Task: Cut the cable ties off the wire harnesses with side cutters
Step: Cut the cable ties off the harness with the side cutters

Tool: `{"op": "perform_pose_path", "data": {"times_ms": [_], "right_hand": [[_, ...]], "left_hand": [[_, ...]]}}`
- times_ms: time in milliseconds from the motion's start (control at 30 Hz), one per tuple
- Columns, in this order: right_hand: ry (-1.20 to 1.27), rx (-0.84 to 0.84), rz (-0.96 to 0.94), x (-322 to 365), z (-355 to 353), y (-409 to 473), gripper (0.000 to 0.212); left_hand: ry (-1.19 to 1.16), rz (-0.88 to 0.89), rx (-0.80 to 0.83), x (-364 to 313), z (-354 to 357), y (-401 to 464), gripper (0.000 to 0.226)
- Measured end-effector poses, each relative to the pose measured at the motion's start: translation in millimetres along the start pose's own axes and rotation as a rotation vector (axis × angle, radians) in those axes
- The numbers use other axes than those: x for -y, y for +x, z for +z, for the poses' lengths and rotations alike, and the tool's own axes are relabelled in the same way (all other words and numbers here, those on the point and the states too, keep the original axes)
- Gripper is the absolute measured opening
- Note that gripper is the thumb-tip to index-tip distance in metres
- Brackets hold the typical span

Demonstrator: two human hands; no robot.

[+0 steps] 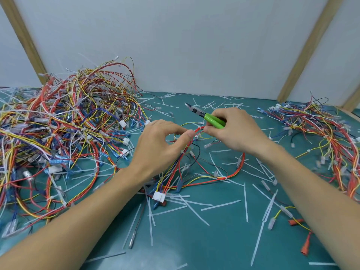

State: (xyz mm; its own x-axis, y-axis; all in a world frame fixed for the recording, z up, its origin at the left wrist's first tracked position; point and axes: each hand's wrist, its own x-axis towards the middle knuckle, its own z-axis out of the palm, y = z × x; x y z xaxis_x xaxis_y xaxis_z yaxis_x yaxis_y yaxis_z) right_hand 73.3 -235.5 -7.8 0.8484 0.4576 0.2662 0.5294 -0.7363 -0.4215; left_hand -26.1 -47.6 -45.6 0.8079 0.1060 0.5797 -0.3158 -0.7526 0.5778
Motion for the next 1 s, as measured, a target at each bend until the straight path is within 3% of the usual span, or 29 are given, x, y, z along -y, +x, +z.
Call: {"op": "perform_pose_path", "data": {"times_ms": [233,300,400,467,533,700,800,1000], "right_hand": [[0.097,-0.240,-0.086,23,7,-11,0.025],[0.180,-0.247,-0.135,29,6,-14,0.023],[0.361,-0.180,-0.175,36,3,-16,0.018],[0.443,-0.131,-0.161,37,3,-15,0.017],[0.434,-0.142,-0.129,36,8,-15,0.016],[0.321,-0.227,-0.100,33,20,-21,0.018],[0.314,-0.250,-0.135,33,21,-22,0.019],[0.289,-0.277,-0.191,34,22,-25,0.019]], "left_hand": [[-0.163,-0.126,0.076,3,-3,8,0.019],[-0.130,-0.042,-0.032,4,-5,8,0.013],[0.130,0.153,-0.295,7,-10,8,0.010],[0.227,0.218,-0.359,9,-11,9,0.011],[0.198,0.196,-0.300,9,-9,7,0.010],[-0.208,-0.075,0.018,7,-9,5,0.021],[-0.378,-0.155,0.049,7,-9,7,0.025],[-0.497,-0.176,0.186,13,-9,10,0.029]]}}
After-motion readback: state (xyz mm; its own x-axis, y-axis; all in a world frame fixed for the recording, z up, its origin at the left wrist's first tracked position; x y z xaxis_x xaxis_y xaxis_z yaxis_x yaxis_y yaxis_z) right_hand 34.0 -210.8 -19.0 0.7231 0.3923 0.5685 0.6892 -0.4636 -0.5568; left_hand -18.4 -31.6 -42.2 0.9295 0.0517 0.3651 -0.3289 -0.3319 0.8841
